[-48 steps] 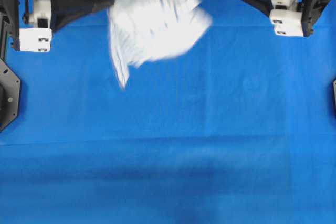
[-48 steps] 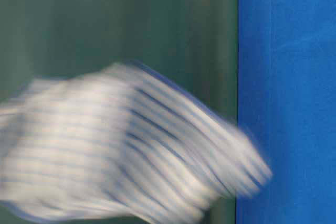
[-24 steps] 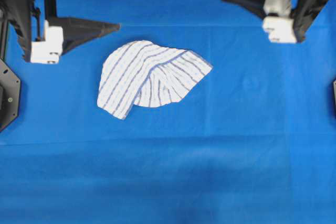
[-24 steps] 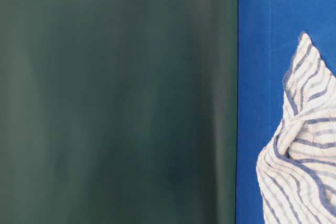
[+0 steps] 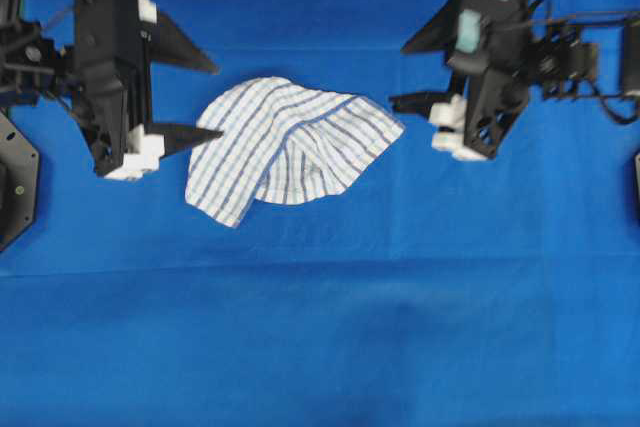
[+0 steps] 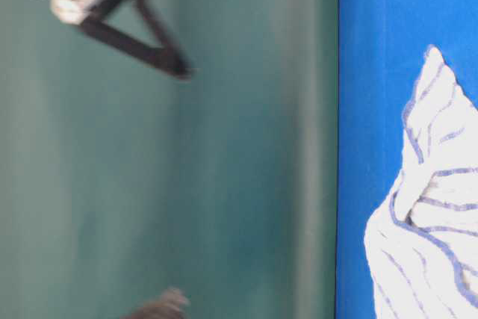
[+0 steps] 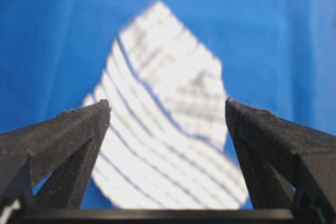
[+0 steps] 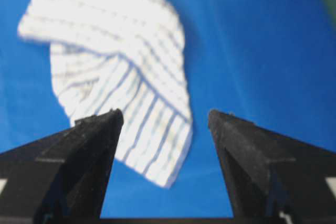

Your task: Lift the towel with both arms.

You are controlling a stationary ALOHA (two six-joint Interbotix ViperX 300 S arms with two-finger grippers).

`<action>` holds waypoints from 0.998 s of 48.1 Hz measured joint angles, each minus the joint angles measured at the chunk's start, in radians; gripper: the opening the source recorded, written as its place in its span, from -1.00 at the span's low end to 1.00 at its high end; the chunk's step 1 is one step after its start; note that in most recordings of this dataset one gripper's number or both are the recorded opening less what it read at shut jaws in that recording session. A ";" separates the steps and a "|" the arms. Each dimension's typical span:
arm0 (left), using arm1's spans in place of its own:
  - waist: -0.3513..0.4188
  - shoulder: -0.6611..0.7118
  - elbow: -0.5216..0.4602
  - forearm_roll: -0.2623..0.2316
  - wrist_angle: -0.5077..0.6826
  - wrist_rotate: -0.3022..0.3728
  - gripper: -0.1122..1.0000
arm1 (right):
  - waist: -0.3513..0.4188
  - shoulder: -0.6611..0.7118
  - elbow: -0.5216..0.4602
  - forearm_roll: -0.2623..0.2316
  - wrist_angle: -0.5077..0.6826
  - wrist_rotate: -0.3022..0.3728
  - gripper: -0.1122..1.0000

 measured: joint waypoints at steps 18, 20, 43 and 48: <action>-0.054 0.109 0.207 -0.006 -0.186 -0.005 0.84 | 0.003 0.187 0.071 0.002 -0.156 0.043 0.40; -0.054 0.130 0.224 -0.008 -0.218 -0.005 0.84 | 0.006 0.213 0.074 0.003 -0.169 0.044 0.40; -0.091 0.437 0.272 -0.011 -0.442 -0.002 0.84 | 0.017 0.434 0.075 0.021 -0.336 0.044 0.40; -0.094 0.480 0.265 -0.011 -0.448 -0.002 0.84 | 0.017 0.480 0.072 0.021 -0.354 0.044 0.40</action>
